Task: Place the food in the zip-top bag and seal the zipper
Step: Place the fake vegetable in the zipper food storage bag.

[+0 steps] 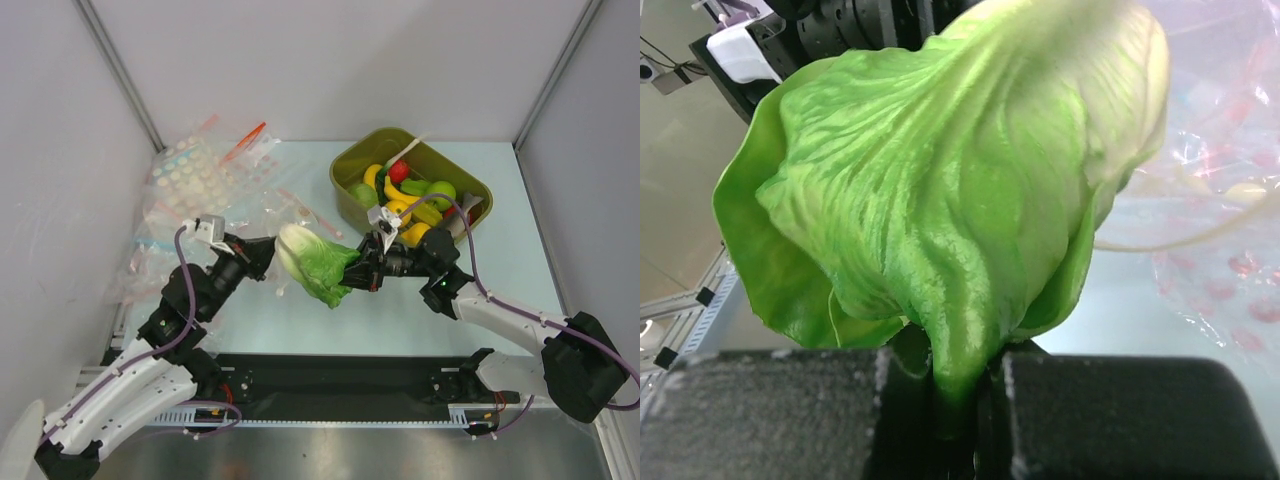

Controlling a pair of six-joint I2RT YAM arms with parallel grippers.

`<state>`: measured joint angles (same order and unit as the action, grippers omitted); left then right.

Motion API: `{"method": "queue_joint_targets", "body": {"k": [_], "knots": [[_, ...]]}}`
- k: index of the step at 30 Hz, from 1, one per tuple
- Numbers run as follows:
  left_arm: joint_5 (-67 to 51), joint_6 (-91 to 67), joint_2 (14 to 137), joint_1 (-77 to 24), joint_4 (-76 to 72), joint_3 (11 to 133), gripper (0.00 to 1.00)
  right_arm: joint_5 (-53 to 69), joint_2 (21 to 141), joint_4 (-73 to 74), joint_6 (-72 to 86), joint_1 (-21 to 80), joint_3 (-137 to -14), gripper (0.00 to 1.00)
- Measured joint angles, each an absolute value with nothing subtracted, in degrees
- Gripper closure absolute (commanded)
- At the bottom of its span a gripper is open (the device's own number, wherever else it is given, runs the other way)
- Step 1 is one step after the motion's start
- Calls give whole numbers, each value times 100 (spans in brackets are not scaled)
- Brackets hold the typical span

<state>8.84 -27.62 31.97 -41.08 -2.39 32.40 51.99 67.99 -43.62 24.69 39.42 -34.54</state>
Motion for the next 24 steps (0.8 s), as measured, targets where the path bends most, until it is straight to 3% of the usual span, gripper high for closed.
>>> {"method": "queue_joint_targets", "body": {"k": [24], "knots": [[432, -2995, 2429, -4106, -943, 2877, 100, 5059, 6757, -3870, 1887, 4084, -3557, 100]]}}
